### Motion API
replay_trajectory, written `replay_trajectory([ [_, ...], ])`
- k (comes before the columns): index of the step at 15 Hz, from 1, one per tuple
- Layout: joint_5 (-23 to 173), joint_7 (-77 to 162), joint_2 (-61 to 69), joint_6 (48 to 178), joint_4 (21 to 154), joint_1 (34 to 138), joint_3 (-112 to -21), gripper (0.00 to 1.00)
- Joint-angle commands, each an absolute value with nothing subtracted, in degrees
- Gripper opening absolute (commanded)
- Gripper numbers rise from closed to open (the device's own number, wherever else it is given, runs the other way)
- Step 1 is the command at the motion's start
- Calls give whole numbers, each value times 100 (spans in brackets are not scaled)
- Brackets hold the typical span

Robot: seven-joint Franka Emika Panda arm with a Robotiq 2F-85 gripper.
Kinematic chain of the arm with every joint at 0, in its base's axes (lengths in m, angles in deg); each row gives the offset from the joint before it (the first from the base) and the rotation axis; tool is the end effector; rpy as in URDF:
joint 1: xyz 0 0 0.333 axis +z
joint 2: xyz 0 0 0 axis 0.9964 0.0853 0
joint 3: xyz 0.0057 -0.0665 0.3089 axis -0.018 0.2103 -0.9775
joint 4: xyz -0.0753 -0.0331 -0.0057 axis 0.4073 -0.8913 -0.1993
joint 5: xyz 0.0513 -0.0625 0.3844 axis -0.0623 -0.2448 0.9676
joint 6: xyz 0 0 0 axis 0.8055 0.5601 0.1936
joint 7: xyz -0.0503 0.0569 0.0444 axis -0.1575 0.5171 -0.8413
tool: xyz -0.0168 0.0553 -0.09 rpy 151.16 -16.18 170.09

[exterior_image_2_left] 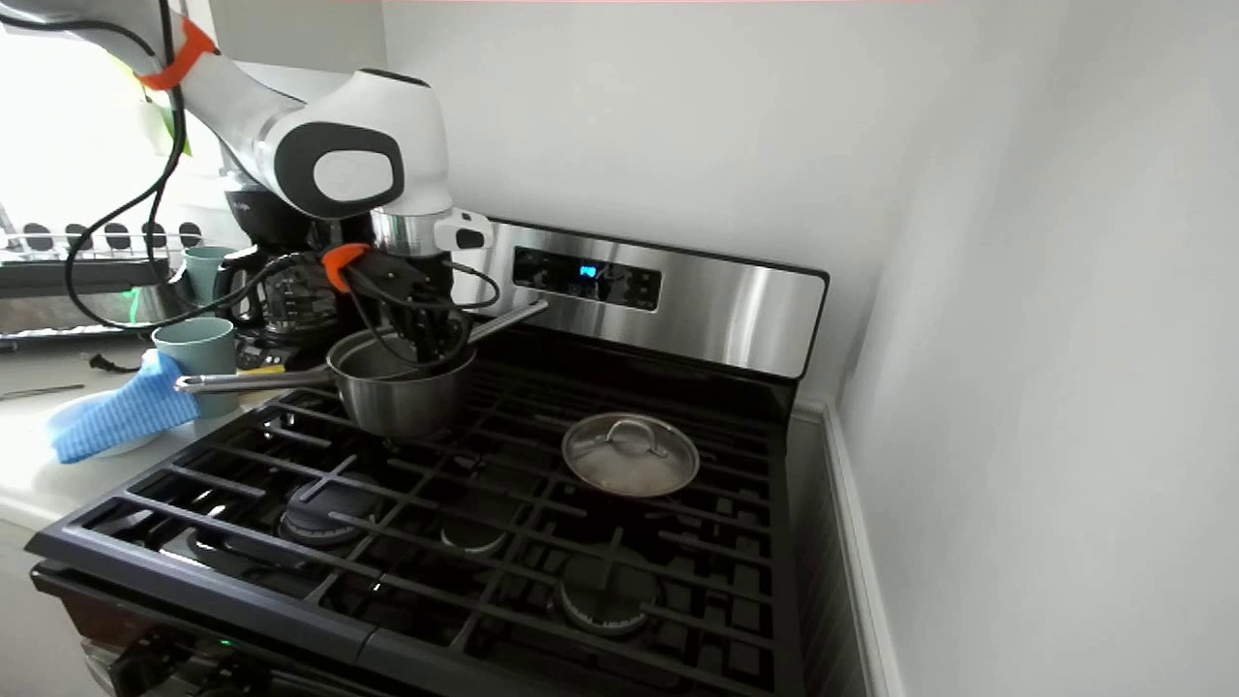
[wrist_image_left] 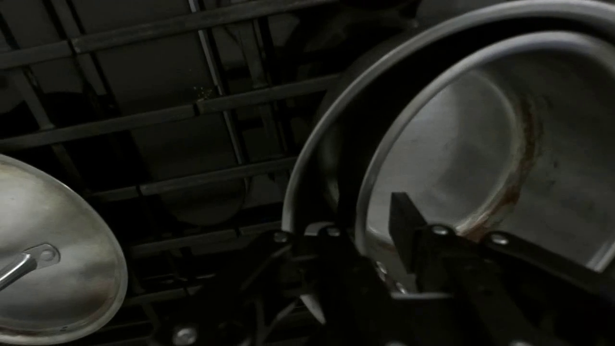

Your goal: Remove the small pot from the other pot, put it on the bottom right stove plate and then put the lid on the pot on the right

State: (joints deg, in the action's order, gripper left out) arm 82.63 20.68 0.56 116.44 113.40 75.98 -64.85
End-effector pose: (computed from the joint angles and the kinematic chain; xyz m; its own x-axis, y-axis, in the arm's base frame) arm 0.5737 -0.1517 0.3370 0.9922 -0.0143 0.1236 -0.0140 -0.9999 -0.0029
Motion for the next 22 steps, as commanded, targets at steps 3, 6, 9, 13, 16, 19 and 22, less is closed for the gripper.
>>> replay_trajectory([
  [3, 8469, 1887, 141, 11635, 11224, 7465, -6579, 0],
  [6, 8492, 1878, 130, 11635, 11238, 7460, -6585, 3],
  [9, 8565, 1812, 104, 11591, 11228, 7442, -6604, 2],
  [13, 8790, 1587, -37, 11466, 11241, 7381, -6629, 2],
  [16, 8897, 1466, -118, 11345, 11234, 7340, -6615, 2],
  [19, 8983, 1417, -206, 11203, 11218, 7318, -6602, 2],
  [22, 8922, 1591, -296, 10941, 11146, 7364, -6559, 2],
])
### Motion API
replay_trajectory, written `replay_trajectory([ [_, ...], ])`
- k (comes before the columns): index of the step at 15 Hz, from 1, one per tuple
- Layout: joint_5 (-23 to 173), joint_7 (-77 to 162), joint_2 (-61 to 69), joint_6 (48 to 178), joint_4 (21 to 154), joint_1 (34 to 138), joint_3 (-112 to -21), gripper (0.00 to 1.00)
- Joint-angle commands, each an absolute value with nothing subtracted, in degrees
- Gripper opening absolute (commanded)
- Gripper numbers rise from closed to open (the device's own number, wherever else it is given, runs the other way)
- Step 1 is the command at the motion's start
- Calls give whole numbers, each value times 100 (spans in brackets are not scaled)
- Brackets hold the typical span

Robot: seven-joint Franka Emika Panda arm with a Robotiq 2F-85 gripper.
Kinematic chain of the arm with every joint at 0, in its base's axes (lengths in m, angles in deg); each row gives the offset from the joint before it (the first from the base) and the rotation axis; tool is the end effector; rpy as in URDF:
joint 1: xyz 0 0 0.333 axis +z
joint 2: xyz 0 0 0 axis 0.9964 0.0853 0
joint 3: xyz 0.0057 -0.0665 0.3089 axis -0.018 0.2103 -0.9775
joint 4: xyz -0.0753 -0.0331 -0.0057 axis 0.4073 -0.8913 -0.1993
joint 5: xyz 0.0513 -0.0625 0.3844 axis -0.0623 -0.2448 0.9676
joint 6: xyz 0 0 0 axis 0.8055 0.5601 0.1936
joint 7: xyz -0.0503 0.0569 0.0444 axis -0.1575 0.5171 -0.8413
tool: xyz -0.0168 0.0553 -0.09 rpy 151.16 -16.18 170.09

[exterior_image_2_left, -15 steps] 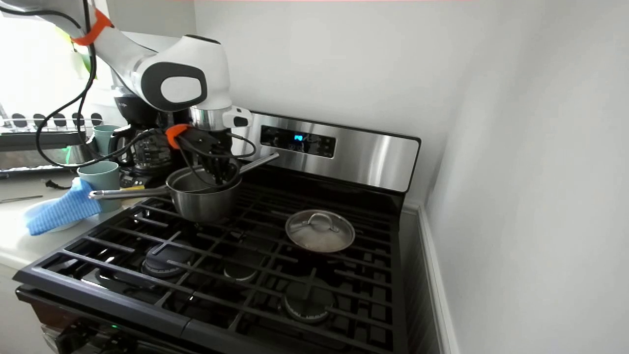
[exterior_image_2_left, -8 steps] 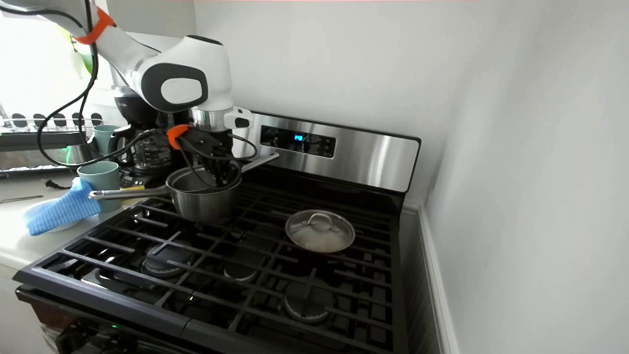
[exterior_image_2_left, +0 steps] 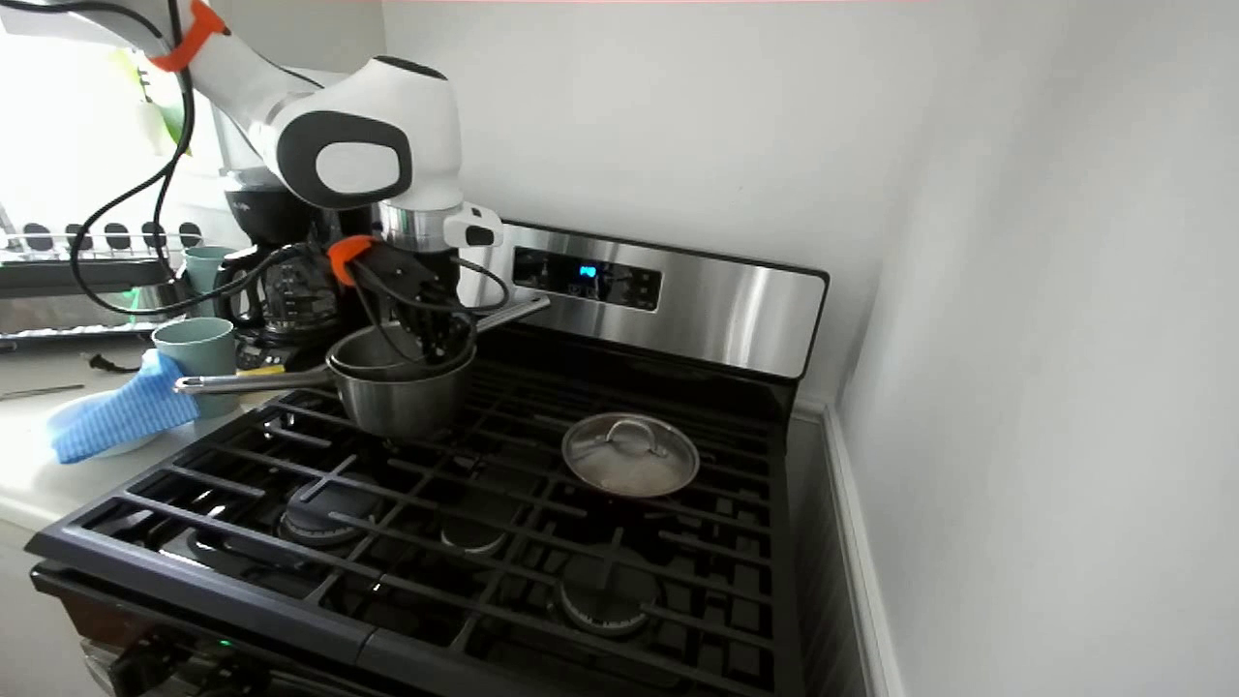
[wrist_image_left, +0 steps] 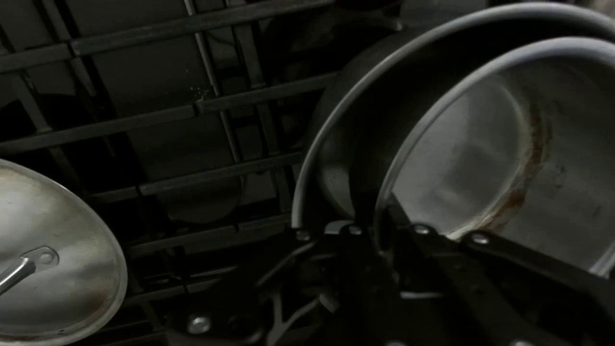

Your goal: Remove the small pot from the other pot, put it on the bottom right stove plate and then put the lid on the pot on the right

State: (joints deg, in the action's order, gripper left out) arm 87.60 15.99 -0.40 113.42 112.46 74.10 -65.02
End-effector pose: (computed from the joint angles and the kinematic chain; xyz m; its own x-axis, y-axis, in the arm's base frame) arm 0.5689 -0.1669 0.3491 0.9916 -0.0228 0.1274 -0.0142 -0.9976 -0.0677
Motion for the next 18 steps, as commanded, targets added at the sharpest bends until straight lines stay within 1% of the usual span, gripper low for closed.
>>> replay_trajectory([
  [1, 8914, 1635, -328, 10844, 11123, 7378, -6549, 2],
  [10, 8815, 2098, -890, 10348, 11074, 7427, -6396, 2],
  [18, 8775, 2971, -1624, 10192, 11404, 7380, -6092, 2],
])
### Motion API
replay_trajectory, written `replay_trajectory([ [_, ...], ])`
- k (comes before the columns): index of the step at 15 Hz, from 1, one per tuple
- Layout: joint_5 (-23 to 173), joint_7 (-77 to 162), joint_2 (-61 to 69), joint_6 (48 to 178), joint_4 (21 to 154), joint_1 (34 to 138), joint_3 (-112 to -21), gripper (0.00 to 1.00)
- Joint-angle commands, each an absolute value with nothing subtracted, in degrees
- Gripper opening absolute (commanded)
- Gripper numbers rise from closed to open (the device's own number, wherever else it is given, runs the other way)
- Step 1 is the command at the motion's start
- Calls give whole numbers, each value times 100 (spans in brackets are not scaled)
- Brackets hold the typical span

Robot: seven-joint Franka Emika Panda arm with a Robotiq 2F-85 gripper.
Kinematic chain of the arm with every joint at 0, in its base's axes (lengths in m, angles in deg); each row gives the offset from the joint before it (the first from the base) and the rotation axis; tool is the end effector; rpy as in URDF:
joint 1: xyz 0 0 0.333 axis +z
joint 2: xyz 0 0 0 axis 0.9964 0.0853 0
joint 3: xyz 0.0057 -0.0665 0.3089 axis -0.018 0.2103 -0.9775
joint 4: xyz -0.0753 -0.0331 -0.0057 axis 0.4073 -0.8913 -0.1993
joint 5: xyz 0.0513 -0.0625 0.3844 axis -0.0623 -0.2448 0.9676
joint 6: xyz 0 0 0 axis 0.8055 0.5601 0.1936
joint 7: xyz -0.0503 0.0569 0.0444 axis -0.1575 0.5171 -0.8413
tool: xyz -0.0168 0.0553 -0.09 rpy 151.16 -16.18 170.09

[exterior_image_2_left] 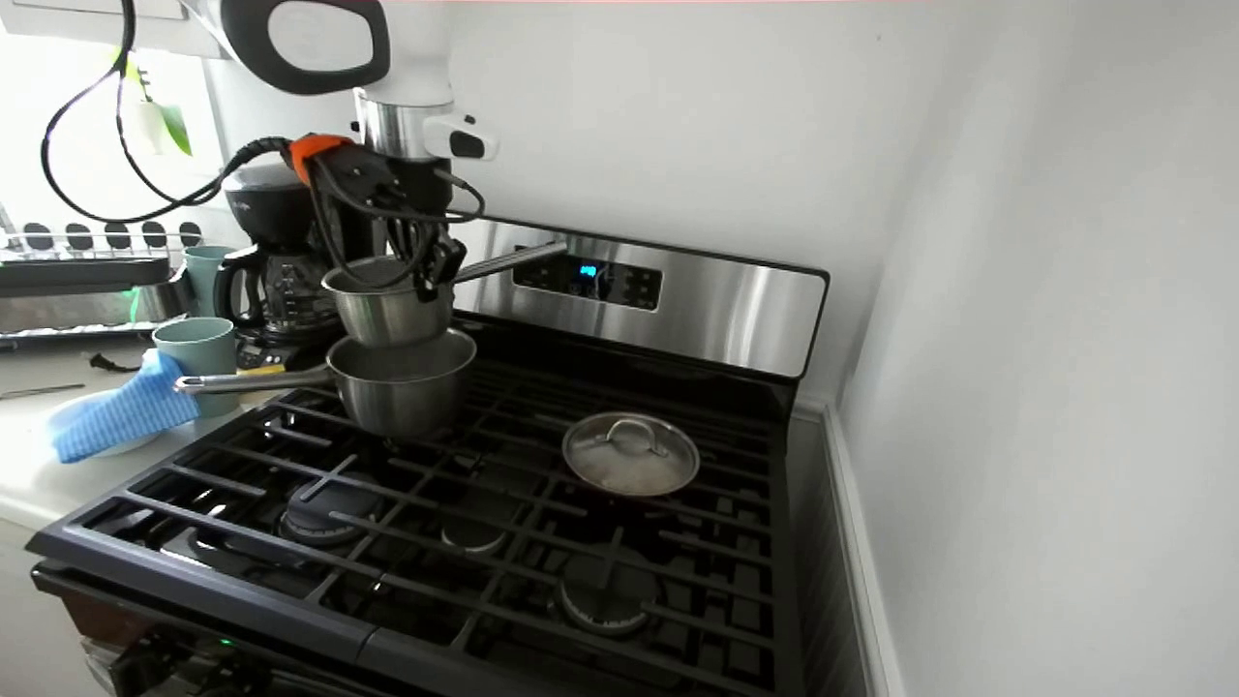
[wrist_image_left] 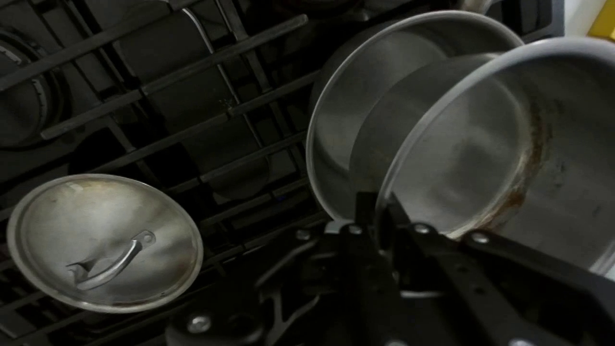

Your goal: Remove the small pot from the other pot, put it on the bottom right stove plate and then put the lid on the pot on the right

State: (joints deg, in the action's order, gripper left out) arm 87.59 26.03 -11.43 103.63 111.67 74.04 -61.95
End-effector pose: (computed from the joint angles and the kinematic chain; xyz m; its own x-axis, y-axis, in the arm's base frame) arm 0.5355 -0.1865 0.4503 0.9610 -0.2303 0.1532 -0.2135 -0.9698 -0.1182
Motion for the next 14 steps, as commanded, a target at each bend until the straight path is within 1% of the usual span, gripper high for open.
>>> replay_trajectory([
  [1, 8759, 3082, -1708, 10162, 11471, 7374, -6050, 2],
  [10, 8524, 4156, -2639, 10159, 12455, 7134, -5737, 2],
  [11, 8644, 3838, -2185, 10109, 12136, 7222, -5743, 2],
  [12, 8636, 3842, -2235, 10110, 12204, 7193, -5720, 8],
  [14, 8637, 3829, -2192, 10110, 12218, 7197, -5714, 8],
])
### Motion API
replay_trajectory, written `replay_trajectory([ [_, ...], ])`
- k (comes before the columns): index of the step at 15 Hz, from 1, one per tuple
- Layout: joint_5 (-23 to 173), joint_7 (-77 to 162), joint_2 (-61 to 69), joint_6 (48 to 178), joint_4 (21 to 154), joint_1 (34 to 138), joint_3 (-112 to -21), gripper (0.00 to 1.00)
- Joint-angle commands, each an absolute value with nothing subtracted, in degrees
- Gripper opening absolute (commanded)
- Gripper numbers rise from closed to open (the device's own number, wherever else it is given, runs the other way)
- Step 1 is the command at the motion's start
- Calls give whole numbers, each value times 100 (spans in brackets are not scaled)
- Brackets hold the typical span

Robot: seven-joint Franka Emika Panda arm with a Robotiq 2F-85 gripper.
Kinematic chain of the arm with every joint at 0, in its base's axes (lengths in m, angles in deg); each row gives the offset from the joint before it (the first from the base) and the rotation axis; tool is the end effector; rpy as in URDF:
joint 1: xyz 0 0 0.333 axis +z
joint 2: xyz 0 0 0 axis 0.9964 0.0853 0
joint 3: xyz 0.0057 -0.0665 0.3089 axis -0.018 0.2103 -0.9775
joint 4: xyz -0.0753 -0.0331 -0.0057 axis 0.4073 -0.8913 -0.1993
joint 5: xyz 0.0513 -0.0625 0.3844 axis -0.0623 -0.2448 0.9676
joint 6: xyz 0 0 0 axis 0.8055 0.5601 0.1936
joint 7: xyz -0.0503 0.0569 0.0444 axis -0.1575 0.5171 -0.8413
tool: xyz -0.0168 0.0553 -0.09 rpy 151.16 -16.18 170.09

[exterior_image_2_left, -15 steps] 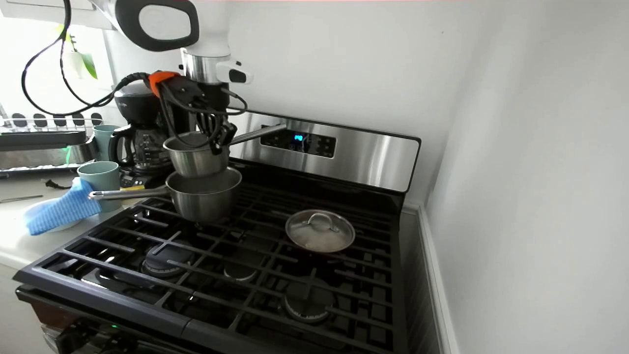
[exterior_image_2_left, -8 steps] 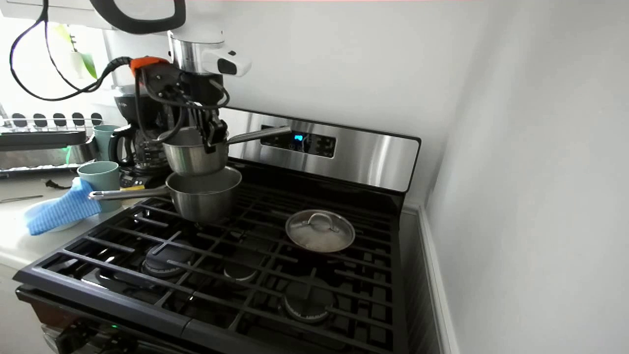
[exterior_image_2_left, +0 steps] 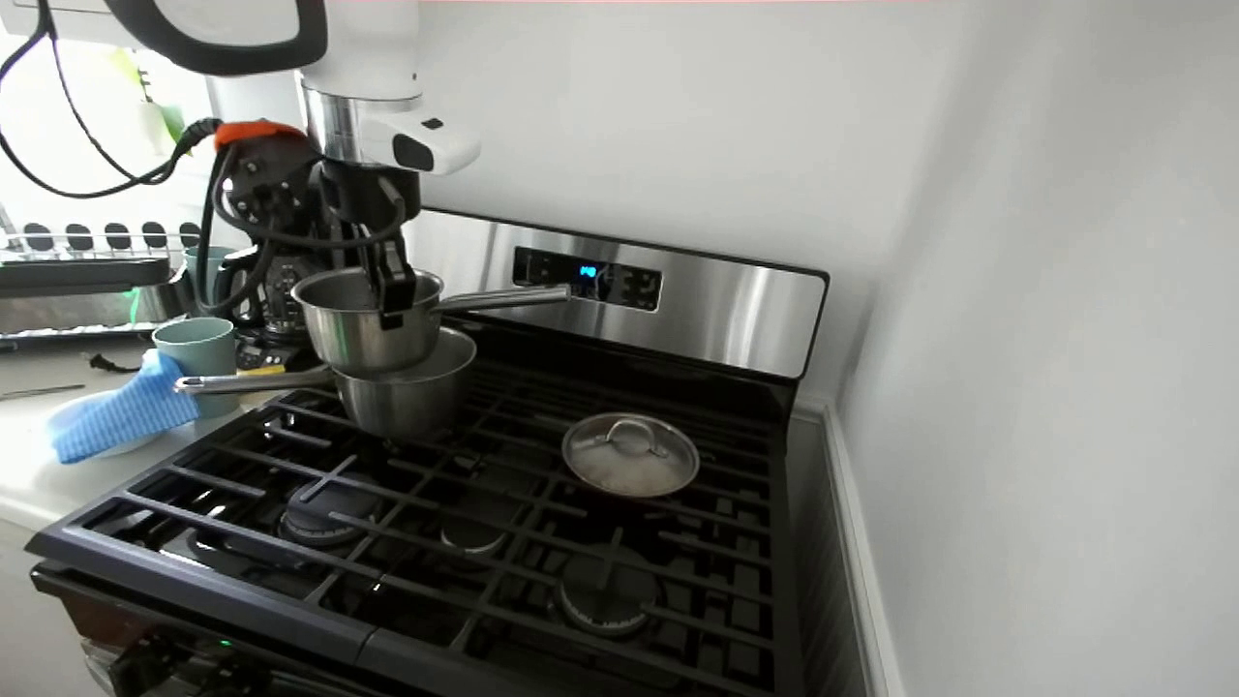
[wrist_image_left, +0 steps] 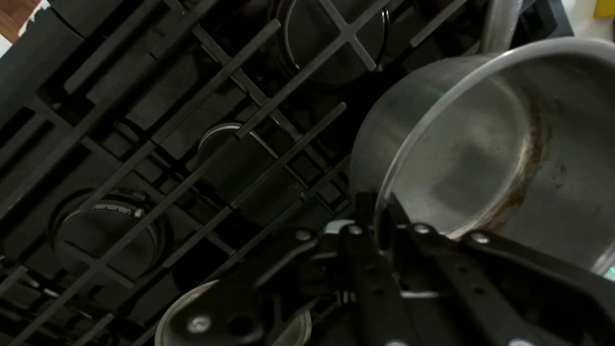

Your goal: Remove the small pot from the other pot, put it on the bottom right stove plate and then put the lid on the pot on the right

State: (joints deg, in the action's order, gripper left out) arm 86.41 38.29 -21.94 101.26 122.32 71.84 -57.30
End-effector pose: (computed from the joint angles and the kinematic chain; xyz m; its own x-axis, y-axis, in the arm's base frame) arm 0.4518 -0.2237 0.4532 0.8494 -0.5225 0.0748 -0.5054 -0.8460 -0.1701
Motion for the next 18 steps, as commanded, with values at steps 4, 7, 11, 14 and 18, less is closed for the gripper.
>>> replay_trajectory([
  [4, 8619, 4098, -1858, 10253, 12046, 7175, -5729, 2],
  [7, 8731, 4513, -1566, 10383, 11814, 7045, -5594, 2],
  [11, 8723, 4938, -1379, 10488, 11584, 6843, -5375, 2],
  [14, 8702, 5032, -1224, 10471, 11428, 6676, -5203, 2],
  [18, 8789, 4751, -868, 10583, 11266, 6468, -4991, 2],
])
